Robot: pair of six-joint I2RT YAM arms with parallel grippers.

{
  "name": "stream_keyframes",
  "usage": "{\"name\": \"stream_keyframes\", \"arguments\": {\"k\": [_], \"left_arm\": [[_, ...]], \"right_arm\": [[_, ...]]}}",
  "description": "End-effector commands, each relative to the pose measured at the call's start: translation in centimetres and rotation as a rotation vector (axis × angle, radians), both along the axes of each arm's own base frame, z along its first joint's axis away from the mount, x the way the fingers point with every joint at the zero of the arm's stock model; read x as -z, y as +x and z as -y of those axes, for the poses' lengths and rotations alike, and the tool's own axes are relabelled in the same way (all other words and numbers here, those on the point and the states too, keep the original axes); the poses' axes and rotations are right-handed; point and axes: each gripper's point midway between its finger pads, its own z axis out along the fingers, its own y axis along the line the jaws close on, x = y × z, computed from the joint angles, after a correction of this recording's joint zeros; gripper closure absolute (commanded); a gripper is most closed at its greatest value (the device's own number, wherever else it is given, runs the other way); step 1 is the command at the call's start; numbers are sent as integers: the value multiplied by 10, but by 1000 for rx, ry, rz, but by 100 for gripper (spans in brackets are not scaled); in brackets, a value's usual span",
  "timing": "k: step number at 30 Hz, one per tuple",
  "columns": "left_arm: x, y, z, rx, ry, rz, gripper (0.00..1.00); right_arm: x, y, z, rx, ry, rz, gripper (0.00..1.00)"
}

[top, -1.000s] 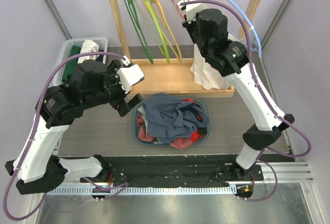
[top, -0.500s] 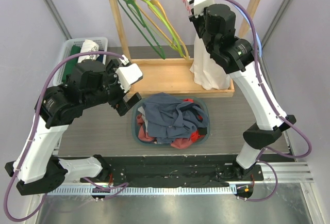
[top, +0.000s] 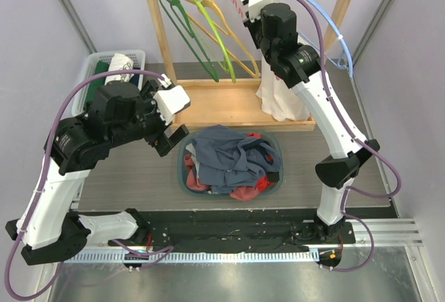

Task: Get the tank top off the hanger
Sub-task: Place the hanger at the clothesline.

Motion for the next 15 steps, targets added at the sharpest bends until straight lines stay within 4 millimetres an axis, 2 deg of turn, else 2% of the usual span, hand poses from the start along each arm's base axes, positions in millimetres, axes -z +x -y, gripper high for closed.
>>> {"name": "stream_keyframes", "arguments": {"k": [1, 15], "left_arm": [[-9, -1, -2, 0, -25, 28, 0], [-9, 1, -2, -5, -25, 28, 0]], "right_arm": [[-43, -5, 0, -27, 100, 105, 99], [-38, 10, -34, -153, 113, 124, 99]]}}
